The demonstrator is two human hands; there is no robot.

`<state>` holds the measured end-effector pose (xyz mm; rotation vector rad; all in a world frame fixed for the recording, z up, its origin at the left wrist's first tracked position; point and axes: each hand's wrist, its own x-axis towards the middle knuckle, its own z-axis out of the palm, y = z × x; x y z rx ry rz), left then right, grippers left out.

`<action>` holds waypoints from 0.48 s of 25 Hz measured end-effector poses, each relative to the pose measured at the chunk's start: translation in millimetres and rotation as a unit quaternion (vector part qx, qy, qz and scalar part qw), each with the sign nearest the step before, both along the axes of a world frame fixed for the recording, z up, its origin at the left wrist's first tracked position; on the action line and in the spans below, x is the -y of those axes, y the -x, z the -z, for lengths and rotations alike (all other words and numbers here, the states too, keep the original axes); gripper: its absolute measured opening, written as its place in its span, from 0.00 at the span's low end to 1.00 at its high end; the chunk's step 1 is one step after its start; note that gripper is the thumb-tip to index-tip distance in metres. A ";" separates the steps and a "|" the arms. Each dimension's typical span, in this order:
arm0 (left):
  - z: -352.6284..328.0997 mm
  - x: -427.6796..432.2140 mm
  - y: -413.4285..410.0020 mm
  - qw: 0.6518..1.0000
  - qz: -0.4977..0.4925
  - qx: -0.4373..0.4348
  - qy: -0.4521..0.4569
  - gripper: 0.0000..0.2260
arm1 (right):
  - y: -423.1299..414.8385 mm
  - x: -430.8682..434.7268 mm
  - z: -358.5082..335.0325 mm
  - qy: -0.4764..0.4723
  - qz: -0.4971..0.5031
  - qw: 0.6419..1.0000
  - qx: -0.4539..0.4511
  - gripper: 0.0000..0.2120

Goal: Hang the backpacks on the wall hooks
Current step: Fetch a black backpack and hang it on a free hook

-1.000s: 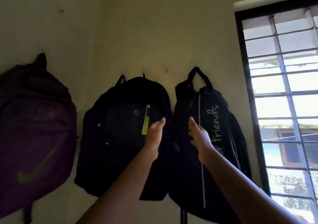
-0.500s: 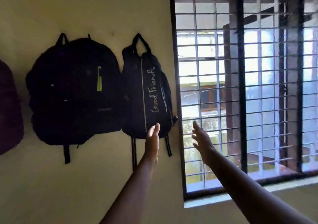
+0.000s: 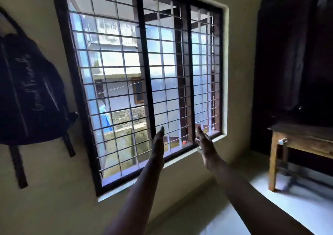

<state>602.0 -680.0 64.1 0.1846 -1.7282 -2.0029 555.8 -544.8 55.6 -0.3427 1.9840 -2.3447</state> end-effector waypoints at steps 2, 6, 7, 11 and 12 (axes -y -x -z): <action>12.1 -79.3 34.8 0.998 0.054 0.018 0.002 0.22 | 30.3 -79.4 13.8 0.004 0.061 0.998 0.021 0.31; 34.8 -201.2 88.8 0.991 0.128 0.044 -0.001 0.22 | 66.8 -203.9 30.2 -0.017 0.146 0.988 0.041 0.29; 41.4 -232.6 106.3 0.988 0.148 0.043 0.004 0.21 | 76.5 -236.9 33.1 -0.017 0.169 0.985 0.042 0.27; 57.5 -336.9 180.8 0.978 0.205 0.047 0.008 0.21 | 131.9 -346.9 50.7 -0.024 0.246 0.968 0.045 0.33; 60.8 -358.1 202.3 0.974 0.221 0.050 0.002 0.21 | 149.2 -369.8 55.4 -0.027 0.268 0.962 0.052 0.38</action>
